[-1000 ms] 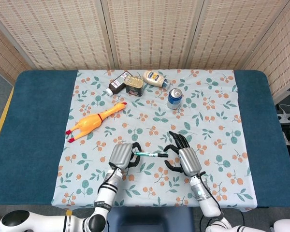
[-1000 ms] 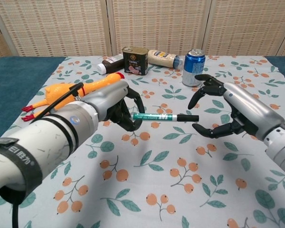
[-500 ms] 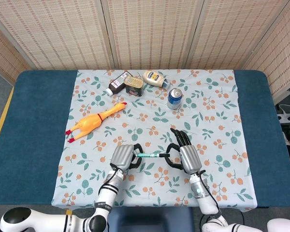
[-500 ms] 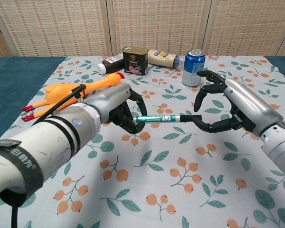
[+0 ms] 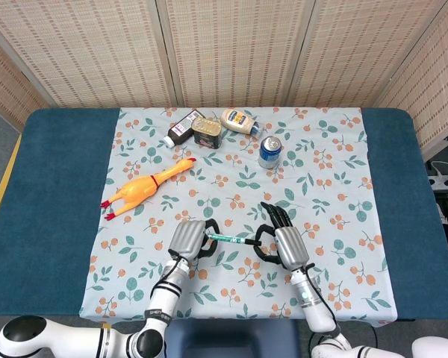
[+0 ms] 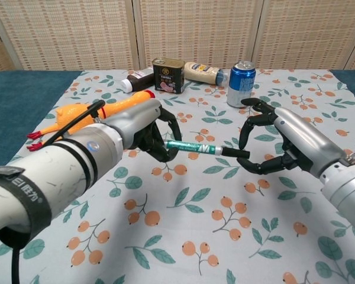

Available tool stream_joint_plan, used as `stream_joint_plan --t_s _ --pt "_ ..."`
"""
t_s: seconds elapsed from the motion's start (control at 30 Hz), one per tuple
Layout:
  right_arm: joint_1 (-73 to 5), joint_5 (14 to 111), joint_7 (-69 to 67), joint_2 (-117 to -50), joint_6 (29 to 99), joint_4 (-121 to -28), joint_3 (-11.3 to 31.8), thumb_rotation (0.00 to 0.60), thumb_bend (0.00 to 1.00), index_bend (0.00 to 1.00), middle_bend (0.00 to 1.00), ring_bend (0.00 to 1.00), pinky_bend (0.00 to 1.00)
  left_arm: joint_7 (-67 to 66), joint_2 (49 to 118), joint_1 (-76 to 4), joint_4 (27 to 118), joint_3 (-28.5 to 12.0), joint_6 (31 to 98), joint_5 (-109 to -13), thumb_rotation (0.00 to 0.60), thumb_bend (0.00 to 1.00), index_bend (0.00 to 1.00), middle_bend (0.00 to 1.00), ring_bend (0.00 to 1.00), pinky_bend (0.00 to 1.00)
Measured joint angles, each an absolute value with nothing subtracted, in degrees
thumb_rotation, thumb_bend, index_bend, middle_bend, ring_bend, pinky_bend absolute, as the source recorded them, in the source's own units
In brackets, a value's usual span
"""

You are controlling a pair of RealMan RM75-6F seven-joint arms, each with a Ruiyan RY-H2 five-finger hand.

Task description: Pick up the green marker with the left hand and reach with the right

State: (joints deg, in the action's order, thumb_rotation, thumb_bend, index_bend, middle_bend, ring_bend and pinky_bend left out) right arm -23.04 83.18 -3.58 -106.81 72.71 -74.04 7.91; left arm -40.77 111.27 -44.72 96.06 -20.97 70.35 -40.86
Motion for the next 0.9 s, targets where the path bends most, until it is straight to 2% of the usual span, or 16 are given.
stream_joint_plan --t_s 0.47,0.9 --pt "-23.3 82.8 -4.6 -107.0 72.6 -73.6 8.1 0.600 0.22 0.76 0.12 0.00 0.00 -39.7 110.6 -45.7 95.9 -20.4 70.5 -40.3 0.600 0.43 0.76 1.00 1.00 1.00" --pt "-23.2 82.4 -4.2 -106.2 73.2 -75.2 8.7 0.600 0.49 0.85 0.18 0.00 0.00 -38.6 109.4 -45.9 96.9 -19.7 70.7 -40.4 0.600 0.43 0.75 1.00 1.00 1.00"
